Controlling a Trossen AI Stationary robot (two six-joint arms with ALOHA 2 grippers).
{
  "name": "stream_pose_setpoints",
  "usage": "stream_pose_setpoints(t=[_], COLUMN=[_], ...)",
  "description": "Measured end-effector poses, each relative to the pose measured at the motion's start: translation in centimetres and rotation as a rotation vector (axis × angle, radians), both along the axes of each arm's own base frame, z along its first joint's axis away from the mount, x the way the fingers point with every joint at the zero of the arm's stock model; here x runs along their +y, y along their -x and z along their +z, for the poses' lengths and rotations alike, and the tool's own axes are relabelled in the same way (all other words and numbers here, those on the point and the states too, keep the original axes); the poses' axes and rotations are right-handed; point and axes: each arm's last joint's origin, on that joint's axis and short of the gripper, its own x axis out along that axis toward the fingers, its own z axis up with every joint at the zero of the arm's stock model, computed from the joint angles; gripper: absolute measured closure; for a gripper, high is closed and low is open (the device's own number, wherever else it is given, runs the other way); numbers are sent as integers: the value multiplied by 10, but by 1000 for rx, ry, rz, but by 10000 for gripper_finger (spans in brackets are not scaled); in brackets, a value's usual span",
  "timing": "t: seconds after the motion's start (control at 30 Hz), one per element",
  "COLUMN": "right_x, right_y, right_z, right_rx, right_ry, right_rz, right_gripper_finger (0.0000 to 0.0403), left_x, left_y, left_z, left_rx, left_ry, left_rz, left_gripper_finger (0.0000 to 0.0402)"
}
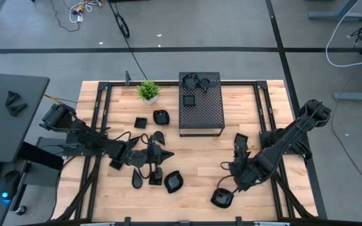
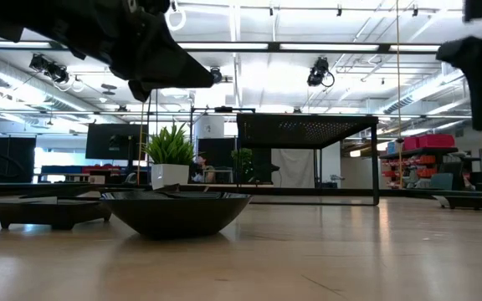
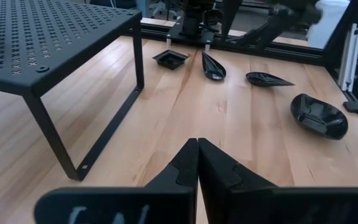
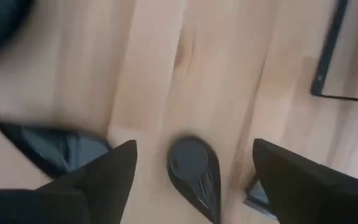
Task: Pick & Place Mini shaped plates
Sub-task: Stack the drop shaped plate on top of the drop shaped plates on the shelf
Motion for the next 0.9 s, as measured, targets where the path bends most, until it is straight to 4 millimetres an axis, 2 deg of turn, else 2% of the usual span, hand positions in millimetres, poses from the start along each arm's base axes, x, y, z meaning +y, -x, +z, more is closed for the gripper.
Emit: stream_pose_setpoints(t=[0.1, 0.17, 0.37, 0.6, 0.77, 0.9], right_x=[-3, -4, -10, -38, -52, -55], right_y=[8, 11, 17, 12, 8, 7], right_z=[-15, -22, -38, -54, -59, -62], right_rx=[90, 135, 190, 246, 248, 271], right_ry=[22, -2, -43, -45, -11, -61], right_rz=[158, 203, 160, 41, 25, 50], right_gripper_finger=[69, 67, 70, 73, 73, 73], left_x=[0, 0, 0, 1, 1, 1], left_y=[0, 0, 0, 0, 0, 0], left_z=[0, 0, 0, 0, 0, 0], left_rx=[0, 0, 0, 1, 1, 1], left_ry=[0, 0, 0, -1, -1, -1], left_rz=[1, 1, 1, 3, 2, 3], left_gripper_finger=[388, 388, 388, 388, 388, 388])
